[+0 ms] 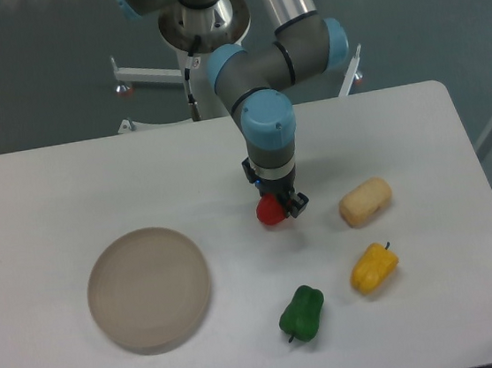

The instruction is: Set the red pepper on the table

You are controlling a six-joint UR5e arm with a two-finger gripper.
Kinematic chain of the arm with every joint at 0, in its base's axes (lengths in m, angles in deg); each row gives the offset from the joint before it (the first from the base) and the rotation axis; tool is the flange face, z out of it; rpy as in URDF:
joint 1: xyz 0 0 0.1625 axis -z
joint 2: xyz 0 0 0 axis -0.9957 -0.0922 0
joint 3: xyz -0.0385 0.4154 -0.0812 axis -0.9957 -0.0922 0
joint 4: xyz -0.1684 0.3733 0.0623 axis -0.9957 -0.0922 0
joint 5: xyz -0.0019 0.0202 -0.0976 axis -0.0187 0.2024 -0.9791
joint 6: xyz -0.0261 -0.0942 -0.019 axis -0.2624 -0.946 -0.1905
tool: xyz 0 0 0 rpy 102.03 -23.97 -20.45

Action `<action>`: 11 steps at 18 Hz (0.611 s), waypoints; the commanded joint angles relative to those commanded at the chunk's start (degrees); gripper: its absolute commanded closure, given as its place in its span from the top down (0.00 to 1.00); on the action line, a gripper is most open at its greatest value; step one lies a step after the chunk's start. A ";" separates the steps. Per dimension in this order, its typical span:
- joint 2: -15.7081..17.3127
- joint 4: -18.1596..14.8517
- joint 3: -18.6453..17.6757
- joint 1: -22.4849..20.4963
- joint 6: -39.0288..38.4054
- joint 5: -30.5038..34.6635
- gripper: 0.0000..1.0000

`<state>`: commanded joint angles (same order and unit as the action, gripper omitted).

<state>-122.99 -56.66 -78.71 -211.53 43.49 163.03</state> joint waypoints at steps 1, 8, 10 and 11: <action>0.00 0.00 0.17 0.00 0.09 0.00 0.91; 0.44 -0.26 1.32 -0.09 0.70 -0.17 1.00; 0.70 -0.88 1.93 -0.17 0.79 -0.18 1.00; 0.79 -1.49 2.28 -0.35 0.97 -0.18 1.00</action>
<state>-122.20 -58.14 -76.43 -211.88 44.45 162.85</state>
